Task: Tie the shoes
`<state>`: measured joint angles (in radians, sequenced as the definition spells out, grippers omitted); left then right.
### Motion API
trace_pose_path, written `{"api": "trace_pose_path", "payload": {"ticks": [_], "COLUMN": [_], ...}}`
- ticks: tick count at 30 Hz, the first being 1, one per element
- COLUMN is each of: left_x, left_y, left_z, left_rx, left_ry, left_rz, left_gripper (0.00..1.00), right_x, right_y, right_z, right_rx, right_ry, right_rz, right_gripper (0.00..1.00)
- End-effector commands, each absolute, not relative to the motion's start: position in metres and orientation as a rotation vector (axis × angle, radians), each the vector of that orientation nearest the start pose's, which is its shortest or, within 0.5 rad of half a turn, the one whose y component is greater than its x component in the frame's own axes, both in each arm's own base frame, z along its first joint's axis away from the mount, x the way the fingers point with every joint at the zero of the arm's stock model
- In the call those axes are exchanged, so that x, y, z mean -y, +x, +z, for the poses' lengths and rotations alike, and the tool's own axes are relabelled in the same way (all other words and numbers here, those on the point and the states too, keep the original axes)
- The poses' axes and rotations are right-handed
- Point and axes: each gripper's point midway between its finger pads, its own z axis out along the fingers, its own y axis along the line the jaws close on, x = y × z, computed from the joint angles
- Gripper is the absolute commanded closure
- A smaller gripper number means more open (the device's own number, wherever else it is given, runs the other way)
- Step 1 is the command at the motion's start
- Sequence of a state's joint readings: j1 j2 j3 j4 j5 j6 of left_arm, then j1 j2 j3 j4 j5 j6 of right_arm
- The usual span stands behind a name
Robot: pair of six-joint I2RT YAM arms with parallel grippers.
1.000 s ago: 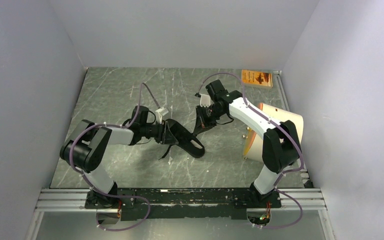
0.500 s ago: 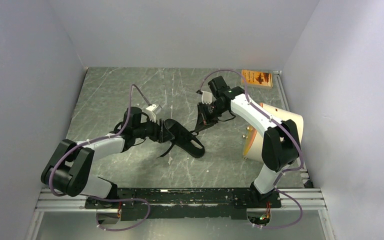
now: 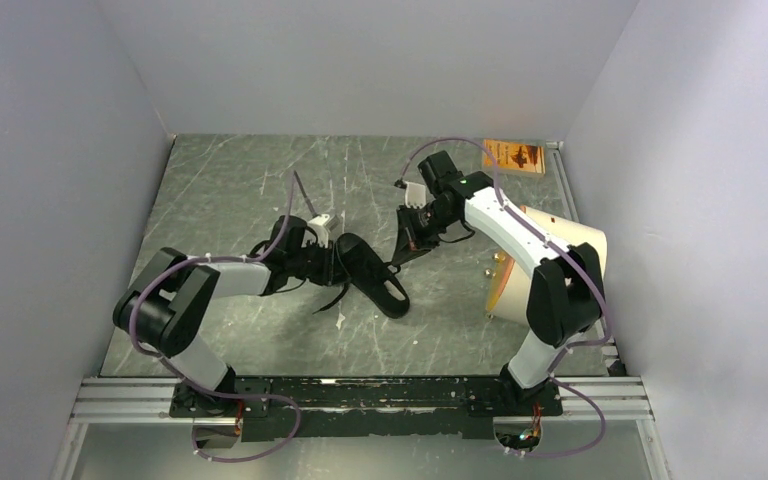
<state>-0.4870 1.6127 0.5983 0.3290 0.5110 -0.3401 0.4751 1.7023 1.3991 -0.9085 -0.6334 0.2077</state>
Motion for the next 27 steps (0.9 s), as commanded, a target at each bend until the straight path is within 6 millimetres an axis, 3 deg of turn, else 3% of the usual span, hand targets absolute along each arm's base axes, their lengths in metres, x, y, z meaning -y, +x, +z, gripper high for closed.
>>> {"api": "trace_pose_path", "payload": {"ticks": [1,2,6,10,12,17,23,27], "left_x": [0.257,0.253,0.247,0.240,0.229,0.193,0.176,0.163], "left_y": [0.291,0.287,0.254,0.206,0.189,0.165,0.155,0.152], "left_z": [0.049,0.053,0.068,0.063,0.054,0.033,0.010,0.003], "left_rx": [-2.284,-2.295,-2.336,-2.482,-2.561,-2.714,-2.773,-2.797], "left_ry": [0.420,0.400,0.292,0.121,0.034,-0.157,-0.309,-0.365], "left_rz": [-0.933,-0.928,-1.003,-1.102,-1.073,-0.854,-0.740,-0.629], "left_gripper": [0.91,0.95,0.95,0.95,0.95,0.95,0.95,0.95], "right_x": [-0.239,-0.234,-0.212,-0.169,-0.151,-0.114,-0.099,-0.100], "right_y": [0.263,0.269,0.313,0.366,0.379,0.383,0.375,0.376], "right_z": [0.167,0.164,0.154,0.145,0.136,0.107,0.067,0.048], "right_rx": [-2.728,-2.725,-2.668,-2.583,-2.564,-2.526,-2.550,-2.576], "right_ry": [-0.544,-0.530,-0.394,-0.070,0.051,0.232,0.256,0.252], "right_rz": [0.895,0.832,0.543,0.197,0.087,-0.175,-0.287,-0.290], "right_gripper": [1.00,1.00,1.00,1.00,1.00,1.00,1.00,1.00]}}
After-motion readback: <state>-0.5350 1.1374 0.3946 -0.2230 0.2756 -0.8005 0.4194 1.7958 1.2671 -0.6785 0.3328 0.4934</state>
